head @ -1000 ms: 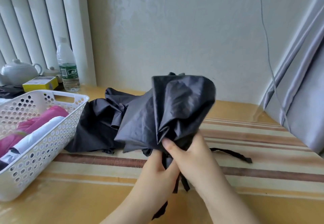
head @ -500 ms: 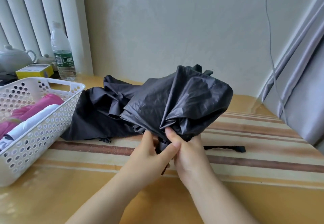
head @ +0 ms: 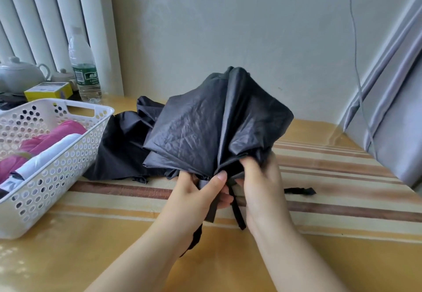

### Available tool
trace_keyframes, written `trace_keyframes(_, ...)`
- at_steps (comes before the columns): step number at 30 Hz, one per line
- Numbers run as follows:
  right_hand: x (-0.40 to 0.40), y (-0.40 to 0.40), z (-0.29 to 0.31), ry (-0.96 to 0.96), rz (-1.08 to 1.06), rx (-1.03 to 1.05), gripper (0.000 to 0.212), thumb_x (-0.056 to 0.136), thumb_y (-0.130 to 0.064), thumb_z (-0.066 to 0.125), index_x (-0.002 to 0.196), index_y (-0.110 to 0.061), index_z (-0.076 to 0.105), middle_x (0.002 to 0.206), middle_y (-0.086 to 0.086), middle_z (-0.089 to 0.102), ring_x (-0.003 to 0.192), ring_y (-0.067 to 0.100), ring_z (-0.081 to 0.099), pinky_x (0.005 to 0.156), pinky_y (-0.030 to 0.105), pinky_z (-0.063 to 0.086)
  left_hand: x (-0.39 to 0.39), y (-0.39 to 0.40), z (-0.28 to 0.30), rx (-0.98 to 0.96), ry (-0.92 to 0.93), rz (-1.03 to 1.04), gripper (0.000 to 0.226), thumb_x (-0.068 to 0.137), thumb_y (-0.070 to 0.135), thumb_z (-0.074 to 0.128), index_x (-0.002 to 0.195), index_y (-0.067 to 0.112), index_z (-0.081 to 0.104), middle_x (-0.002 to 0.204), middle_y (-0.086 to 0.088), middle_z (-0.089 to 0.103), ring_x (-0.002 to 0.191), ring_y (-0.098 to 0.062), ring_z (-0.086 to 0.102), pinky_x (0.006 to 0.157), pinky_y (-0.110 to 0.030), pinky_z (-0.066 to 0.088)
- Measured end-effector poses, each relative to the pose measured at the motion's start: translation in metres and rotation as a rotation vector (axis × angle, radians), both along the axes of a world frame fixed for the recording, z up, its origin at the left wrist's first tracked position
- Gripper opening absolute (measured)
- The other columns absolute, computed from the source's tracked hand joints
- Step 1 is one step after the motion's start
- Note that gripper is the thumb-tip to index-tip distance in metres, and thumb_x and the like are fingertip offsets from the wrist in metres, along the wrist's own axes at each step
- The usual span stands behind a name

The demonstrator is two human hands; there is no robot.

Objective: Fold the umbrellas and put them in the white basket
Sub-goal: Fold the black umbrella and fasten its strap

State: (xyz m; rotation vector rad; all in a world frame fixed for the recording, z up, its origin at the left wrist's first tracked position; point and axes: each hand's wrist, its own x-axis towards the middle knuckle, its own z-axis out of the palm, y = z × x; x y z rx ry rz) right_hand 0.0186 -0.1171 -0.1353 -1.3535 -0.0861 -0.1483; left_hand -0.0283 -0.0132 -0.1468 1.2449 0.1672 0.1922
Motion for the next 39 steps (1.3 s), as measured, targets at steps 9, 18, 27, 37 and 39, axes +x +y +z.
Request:
trace_keyframes(9,0.009,-0.024,0.014,-0.202,-0.167,-0.404,0.052,0.087,-0.019,0.06,0.126,-0.045,0.038,0.111,-0.02,0.054,0.071,0.0,0.056,0.059,0.008,0.043,0.001,0.017,0.01,0.043,-0.037,0.006,0.028,0.079,0.023,0.068,0.078,-0.001,0.054,0.056,-0.008,0.052,0.052,-0.021,0.045,0.051,-0.029,0.039)
trace_keyframes(18,0.014,-0.026,0.015,-0.161,-0.065,-0.44,0.011,0.088,-0.039,0.063,0.091,-0.029,0.061,0.078,-0.006,0.071,0.074,0.01,0.067,0.077,0.043,0.056,-0.002,0.006,0.012,-0.053,0.008,-0.058,0.026,0.091,0.029,0.053,0.097,0.003,0.055,0.07,-0.011,0.061,0.051,-0.018,0.052,0.045,-0.024,0.043)
trace_keyframes(27,0.012,-0.039,0.024,-0.302,-0.147,-0.336,0.02,0.089,-0.031,0.063,0.079,-0.015,0.058,0.063,0.002,0.066,0.057,0.011,0.062,0.06,0.03,0.052,-0.003,0.012,0.014,-0.31,0.075,-0.226,0.015,0.074,0.023,0.066,0.071,0.009,0.072,0.075,-0.011,0.059,0.055,-0.016,0.051,0.046,-0.024,0.044)
trace_keyframes(37,0.032,-0.055,0.012,0.23,0.015,-0.662,0.011,0.089,-0.023,0.066,0.083,-0.018,0.057,0.08,-0.005,0.061,0.072,0.012,0.053,0.066,0.03,0.041,0.002,0.025,0.011,-0.234,0.084,-0.065,0.023,0.079,0.033,0.065,0.085,0.011,0.06,0.063,-0.006,0.052,0.048,-0.013,0.044,0.04,-0.021,0.036)
trace_keyframes(39,0.035,-0.064,0.019,0.132,-0.074,-0.571,0.023,0.087,-0.03,0.067,0.107,-0.029,0.054,0.103,-0.012,0.058,0.089,0.004,0.053,0.07,0.027,0.04,0.005,0.031,0.011,-0.24,0.103,-0.141,0.026,0.076,0.034,0.066,0.088,0.013,0.058,0.063,-0.005,0.05,0.046,-0.013,0.041,0.038,-0.021,0.035)
